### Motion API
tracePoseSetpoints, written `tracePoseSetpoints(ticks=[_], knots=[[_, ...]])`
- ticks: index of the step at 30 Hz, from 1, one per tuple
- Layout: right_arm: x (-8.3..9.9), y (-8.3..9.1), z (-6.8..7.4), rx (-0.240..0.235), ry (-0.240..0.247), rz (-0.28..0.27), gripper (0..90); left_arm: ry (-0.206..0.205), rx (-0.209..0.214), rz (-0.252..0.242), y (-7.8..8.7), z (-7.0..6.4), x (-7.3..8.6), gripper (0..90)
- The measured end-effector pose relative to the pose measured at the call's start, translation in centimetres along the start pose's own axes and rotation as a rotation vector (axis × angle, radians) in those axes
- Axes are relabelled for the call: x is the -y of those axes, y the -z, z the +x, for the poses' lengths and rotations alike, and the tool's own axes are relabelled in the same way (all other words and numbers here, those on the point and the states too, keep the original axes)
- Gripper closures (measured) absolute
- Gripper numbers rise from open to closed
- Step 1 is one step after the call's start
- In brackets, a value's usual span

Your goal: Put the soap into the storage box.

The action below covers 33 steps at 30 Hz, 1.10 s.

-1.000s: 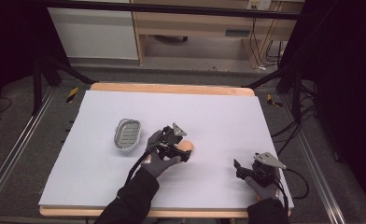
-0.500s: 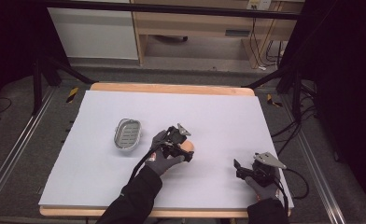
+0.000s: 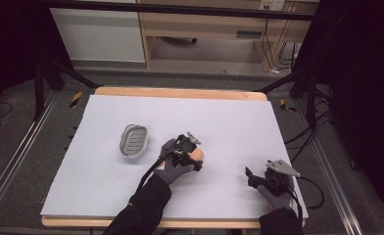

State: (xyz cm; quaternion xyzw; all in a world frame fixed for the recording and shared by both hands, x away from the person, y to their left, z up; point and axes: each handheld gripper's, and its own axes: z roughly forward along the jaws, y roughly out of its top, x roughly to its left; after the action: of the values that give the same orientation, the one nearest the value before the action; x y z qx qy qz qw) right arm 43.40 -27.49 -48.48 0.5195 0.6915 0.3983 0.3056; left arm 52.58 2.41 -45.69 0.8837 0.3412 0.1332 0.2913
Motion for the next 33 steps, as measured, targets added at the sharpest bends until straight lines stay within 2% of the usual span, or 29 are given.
tracePoseSetpoints(ticks=[15, 18, 29, 33], knots=[[0.0, 0.0, 0.0, -0.002, -0.002, 0.001, 11.2, 0.023, -0.007, 0.024, -1.1, 0.4, 0.3, 23.9], [0.0, 0.0, 0.0, -0.002, -0.001, 0.001, 11.2, 0.025, 0.004, 0.027, -1.2, 0.4, 0.3, 25.2], [0.0, 0.0, 0.0, -0.003, 0.0, 0.004, 11.4, 0.026, 0.002, 0.035, -1.3, 0.4, 0.2, 26.2], [0.0, 0.0, 0.0, -0.003, 0.001, 0.003, 11.5, 0.028, 0.003, 0.039, -1.2, 0.4, 0.1, 30.4]])
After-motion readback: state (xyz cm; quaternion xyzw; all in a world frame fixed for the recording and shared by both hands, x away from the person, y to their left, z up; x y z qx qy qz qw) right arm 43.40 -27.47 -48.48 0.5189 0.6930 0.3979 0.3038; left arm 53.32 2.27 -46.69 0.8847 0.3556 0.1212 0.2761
